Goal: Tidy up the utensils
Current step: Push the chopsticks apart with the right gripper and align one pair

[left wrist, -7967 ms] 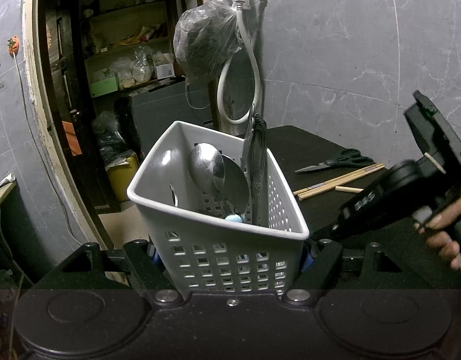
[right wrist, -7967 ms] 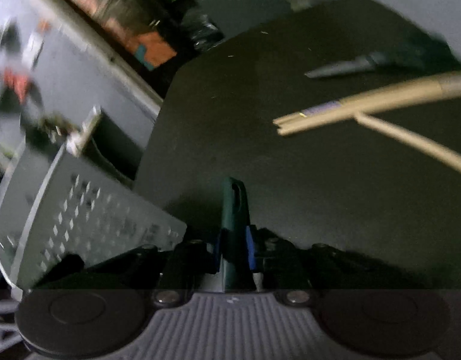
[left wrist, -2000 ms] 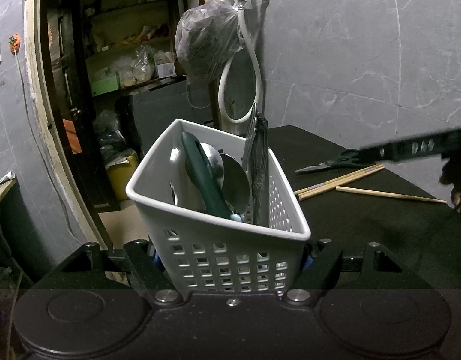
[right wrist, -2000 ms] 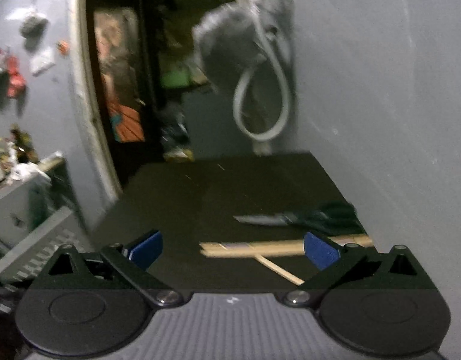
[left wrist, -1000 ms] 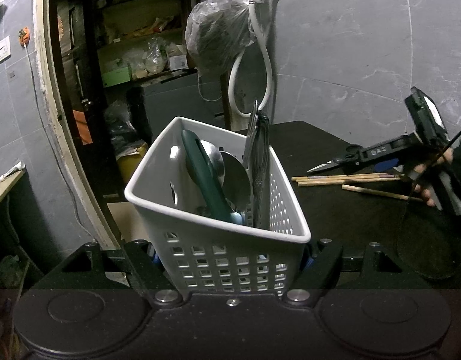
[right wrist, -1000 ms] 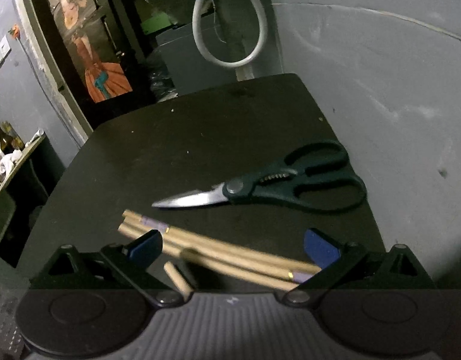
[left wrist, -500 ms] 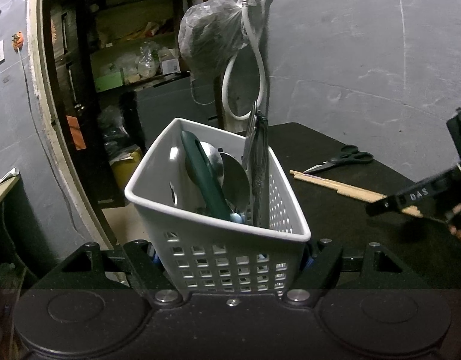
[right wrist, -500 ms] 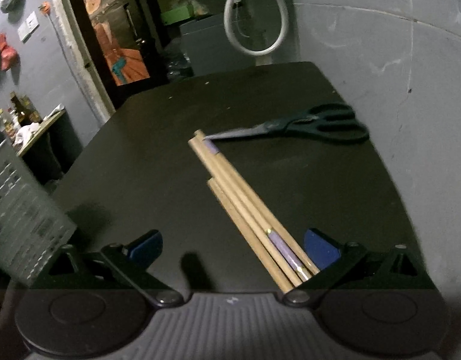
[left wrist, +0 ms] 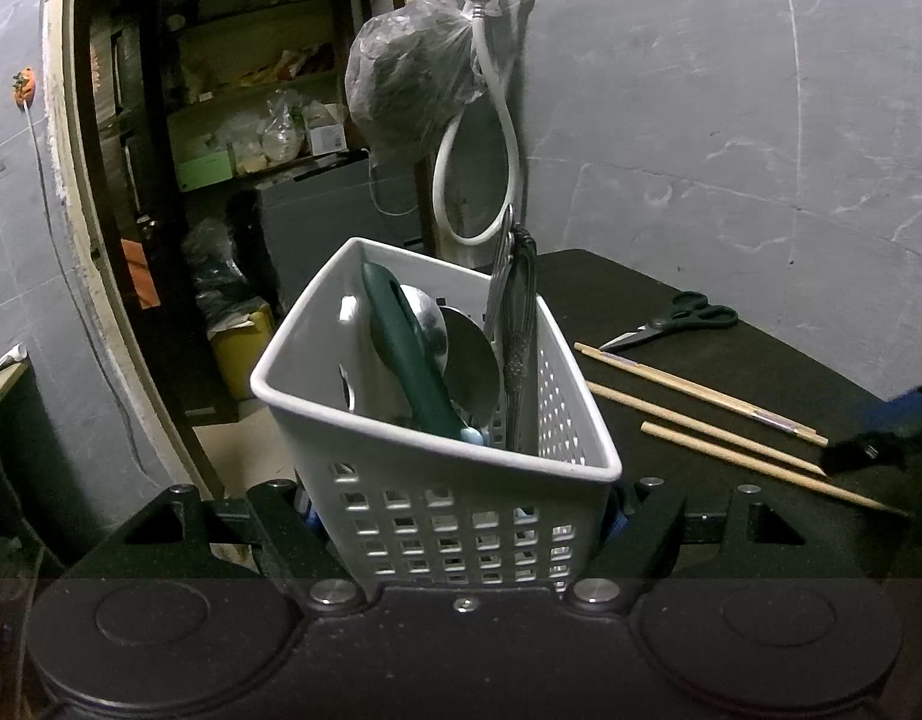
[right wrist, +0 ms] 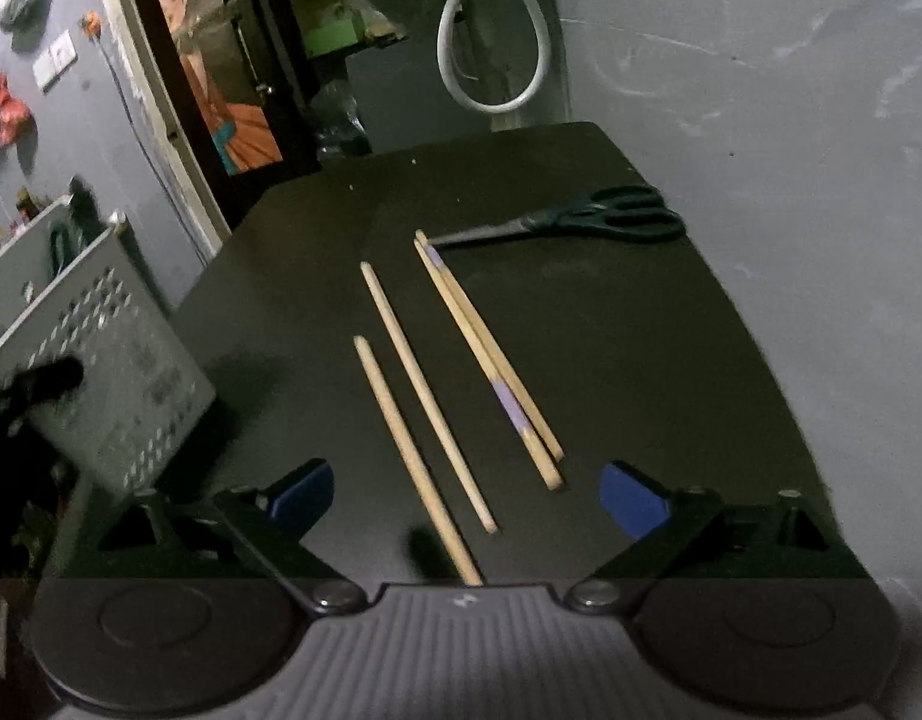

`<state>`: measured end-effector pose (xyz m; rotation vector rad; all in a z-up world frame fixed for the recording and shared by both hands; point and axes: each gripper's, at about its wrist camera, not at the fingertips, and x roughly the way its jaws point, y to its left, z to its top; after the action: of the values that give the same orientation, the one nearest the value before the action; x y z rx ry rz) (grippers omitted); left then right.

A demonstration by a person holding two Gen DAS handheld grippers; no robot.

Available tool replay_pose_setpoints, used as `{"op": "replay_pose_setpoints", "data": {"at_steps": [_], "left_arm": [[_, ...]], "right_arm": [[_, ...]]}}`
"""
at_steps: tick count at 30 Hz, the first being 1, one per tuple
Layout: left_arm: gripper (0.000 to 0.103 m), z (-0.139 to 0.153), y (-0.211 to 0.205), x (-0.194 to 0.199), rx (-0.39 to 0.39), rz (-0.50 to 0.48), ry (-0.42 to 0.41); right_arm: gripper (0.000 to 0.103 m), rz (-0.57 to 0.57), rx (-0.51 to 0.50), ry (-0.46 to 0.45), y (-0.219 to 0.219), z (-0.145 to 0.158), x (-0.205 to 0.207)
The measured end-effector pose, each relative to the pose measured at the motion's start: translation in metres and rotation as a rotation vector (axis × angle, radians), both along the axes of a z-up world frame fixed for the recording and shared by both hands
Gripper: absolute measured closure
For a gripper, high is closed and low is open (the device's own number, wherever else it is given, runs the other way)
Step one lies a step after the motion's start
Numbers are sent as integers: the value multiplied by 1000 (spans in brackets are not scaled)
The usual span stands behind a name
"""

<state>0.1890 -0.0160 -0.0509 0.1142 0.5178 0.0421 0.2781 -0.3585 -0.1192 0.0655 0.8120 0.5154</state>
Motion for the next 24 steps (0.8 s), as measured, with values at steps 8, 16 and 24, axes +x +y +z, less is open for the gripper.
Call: {"op": "replay_pose_setpoints", "data": {"at_steps": [8,16,24], "left_arm": [[24,1,0,2,1,-9,3],[24,1,0,2,6,-9,3],[24,0,0,1,5,-5,4]], "right_arm": [[49,92,-86,29,6,-7,-27],[84,177,-94,29,22,-10,-32],[97,227,-81,-25,47,-12,-15]]}}
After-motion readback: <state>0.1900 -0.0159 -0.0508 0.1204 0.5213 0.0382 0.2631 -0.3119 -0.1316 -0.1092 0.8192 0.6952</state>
